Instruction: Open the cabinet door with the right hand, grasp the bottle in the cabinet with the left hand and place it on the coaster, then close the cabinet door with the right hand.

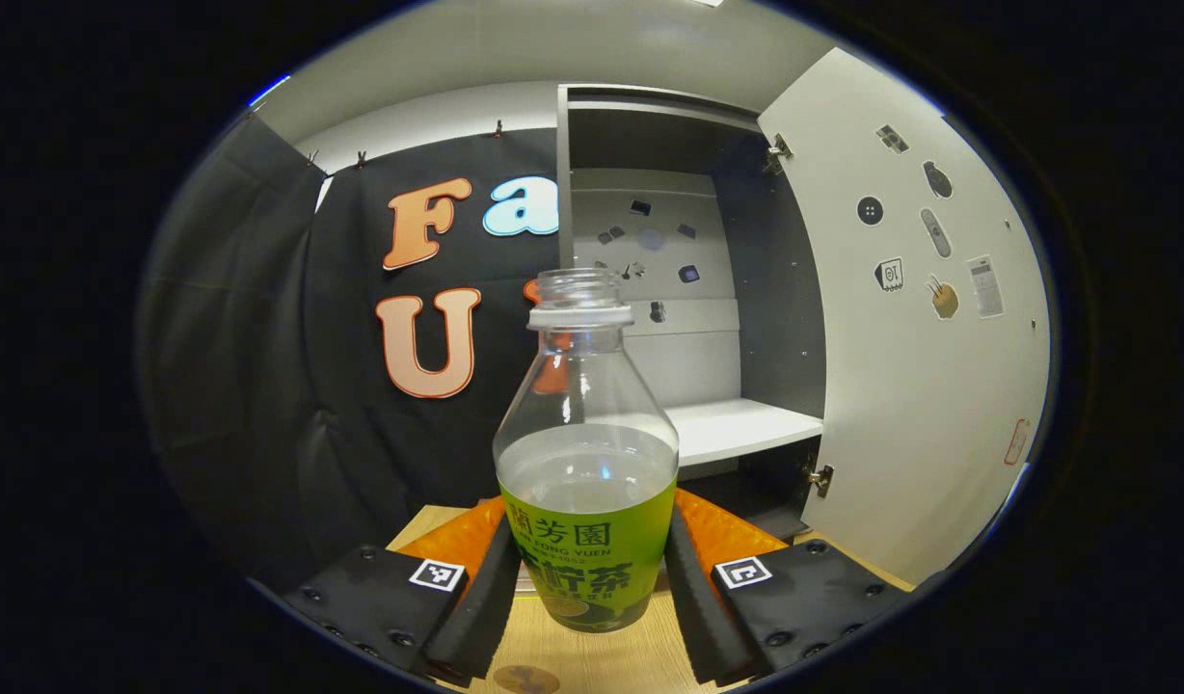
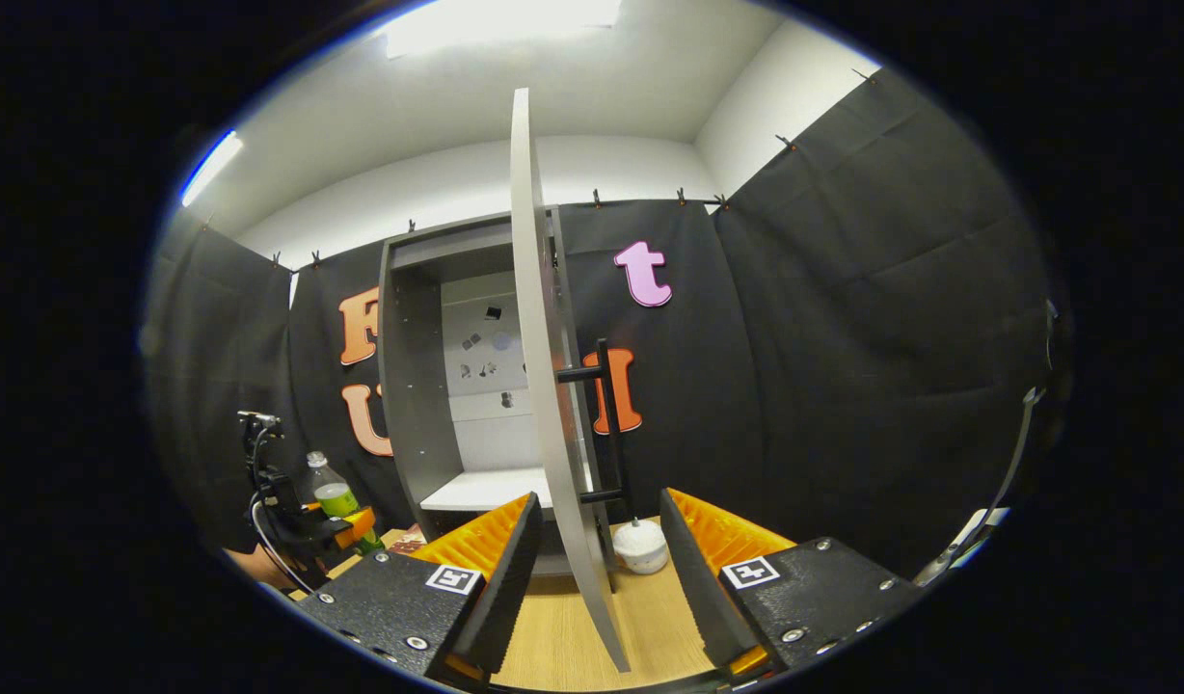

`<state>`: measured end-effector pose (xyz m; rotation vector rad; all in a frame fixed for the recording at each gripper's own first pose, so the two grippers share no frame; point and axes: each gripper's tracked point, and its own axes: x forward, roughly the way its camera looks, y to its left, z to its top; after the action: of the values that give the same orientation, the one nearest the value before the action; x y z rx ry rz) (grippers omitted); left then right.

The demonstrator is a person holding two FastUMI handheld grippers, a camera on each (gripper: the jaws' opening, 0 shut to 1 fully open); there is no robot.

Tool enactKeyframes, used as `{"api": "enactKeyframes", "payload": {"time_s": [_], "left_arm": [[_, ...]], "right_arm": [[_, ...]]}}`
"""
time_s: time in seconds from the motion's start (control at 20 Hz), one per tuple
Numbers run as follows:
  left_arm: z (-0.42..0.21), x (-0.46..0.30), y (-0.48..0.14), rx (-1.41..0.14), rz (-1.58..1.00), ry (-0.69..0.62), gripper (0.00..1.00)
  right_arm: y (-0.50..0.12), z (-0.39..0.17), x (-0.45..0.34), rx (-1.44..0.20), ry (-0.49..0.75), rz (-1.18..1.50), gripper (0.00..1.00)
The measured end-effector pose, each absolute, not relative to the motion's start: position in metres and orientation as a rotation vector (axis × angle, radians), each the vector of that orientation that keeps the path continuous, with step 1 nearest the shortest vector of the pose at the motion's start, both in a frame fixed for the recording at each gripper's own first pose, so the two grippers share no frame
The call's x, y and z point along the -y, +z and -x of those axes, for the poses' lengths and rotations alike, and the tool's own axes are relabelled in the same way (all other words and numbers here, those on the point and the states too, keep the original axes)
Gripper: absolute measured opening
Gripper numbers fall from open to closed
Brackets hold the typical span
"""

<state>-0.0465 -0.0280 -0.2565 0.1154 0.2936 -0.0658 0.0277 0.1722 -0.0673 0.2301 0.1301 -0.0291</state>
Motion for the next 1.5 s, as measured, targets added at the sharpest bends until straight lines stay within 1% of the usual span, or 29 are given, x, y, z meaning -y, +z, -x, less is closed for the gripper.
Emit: {"api": "enactKeyframes", "payload": {"time_s": [0.05, 0.1, 0.2, 0.25, 0.4, 0.45, 0.5, 0.65, 0.85, 0.9, 0.95, 1.25, 1.5], "left_arm": [[0.051, 0.022, -0.26, -0.295, -0.114, -0.062, 0.78], [0.056, 0.016, -0.262, -0.294, -0.119, -0.058, 0.81], [0.064, 0.006, -0.27, -0.289, -0.13, -0.049, 0.8], [0.068, 0.001, -0.276, -0.293, -0.135, -0.045, 0.77], [0.077, -0.013, -0.297, -0.312, -0.157, -0.025, 0.78], [0.081, -0.018, -0.305, -0.319, -0.166, -0.018, 0.8], [0.083, -0.024, -0.314, -0.322, -0.176, -0.013, 0.79], [0.093, -0.033, -0.34, -0.338, -0.187, -0.01, 0.8], [0.109, -0.045, -0.377, -0.372, -0.203, -0.004, 0.8], [0.113, -0.049, -0.389, -0.386, -0.207, -0.002, 0.82], [0.116, -0.052, -0.399, -0.397, -0.208, 0.0, 0.8], [0.133, -0.066, -0.447, -0.426, -0.226, -0.002, 0.8], [0.133, -0.091, -0.477, -0.462, -0.208, 0.063, 0.8]], "right_arm": [[-0.064, -0.026, -0.17, -0.126, -0.041, -0.221, 0.76], [-0.062, -0.024, -0.169, -0.124, -0.047, -0.212, 0.76], [-0.058, -0.022, -0.164, -0.122, -0.07, -0.193, 0.76], [-0.059, -0.019, -0.16, -0.124, -0.086, -0.184, 0.76], [-0.064, -0.01, -0.149, -0.138, -0.134, -0.174, 0.76], [-0.064, -0.009, -0.147, -0.145, -0.146, -0.178, 0.76], [-0.065, -0.008, -0.146, -0.15, -0.157, -0.183, 0.76], [-0.062, -0.012, -0.147, -0.161, -0.152, -0.188, 0.76], [-0.045, -0.024, -0.136, -0.136, -0.172, -0.158, 0.76], [-0.039, -0.027, -0.135, -0.127, -0.177, -0.149, 0.76], [-0.033, -0.031, -0.134, -0.123, -0.178, -0.14, 0.76], [-0.016, -0.057, -0.132, -0.132, -0.192, 0.007, 0.76], [-0.013, -0.067, -0.138, -0.135, -0.2, 0.041, 0.76]]}}
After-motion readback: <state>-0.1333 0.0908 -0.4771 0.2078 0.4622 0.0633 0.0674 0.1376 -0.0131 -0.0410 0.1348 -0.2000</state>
